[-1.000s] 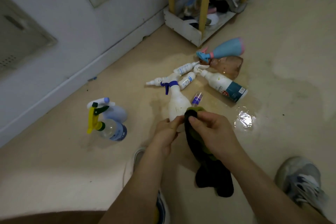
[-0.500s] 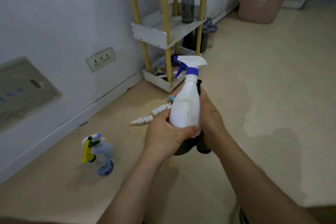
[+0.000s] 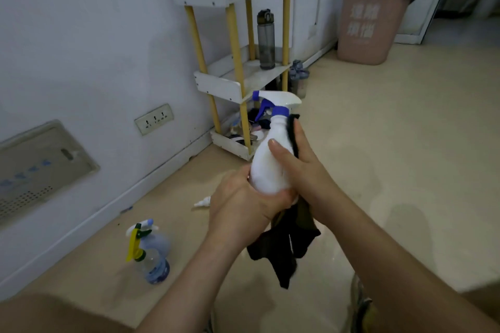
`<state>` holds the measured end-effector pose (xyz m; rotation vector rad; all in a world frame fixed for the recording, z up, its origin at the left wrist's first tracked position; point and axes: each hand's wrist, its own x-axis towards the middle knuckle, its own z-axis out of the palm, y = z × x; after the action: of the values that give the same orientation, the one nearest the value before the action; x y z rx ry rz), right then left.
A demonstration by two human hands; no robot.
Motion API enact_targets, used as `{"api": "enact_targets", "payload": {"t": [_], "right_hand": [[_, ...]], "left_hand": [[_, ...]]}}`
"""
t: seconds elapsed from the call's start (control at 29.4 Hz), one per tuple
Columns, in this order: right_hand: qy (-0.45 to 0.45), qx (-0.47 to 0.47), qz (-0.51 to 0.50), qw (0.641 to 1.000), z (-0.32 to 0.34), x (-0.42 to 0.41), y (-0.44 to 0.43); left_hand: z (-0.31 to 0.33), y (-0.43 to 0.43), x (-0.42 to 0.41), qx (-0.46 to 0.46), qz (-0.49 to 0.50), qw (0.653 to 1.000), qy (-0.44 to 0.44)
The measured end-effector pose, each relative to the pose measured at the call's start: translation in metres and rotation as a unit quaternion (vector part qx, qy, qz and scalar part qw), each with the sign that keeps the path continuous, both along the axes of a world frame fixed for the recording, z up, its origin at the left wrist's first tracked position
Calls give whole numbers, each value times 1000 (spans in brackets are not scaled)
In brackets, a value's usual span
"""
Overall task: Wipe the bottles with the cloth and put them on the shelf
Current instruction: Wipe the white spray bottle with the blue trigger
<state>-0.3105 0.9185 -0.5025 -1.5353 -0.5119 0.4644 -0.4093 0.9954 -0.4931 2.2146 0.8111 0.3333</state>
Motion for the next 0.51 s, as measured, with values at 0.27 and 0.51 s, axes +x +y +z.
{"api": "enact_targets", "payload": {"t": [0.27, 0.51], "right_hand": [[98, 16, 27, 995, 33, 26, -11], [190, 173, 252, 933, 69, 69, -21]], "left_hand": [[33, 22, 16, 55, -142, 988, 6], [13, 73, 35, -386, -170, 906, -32]]}}
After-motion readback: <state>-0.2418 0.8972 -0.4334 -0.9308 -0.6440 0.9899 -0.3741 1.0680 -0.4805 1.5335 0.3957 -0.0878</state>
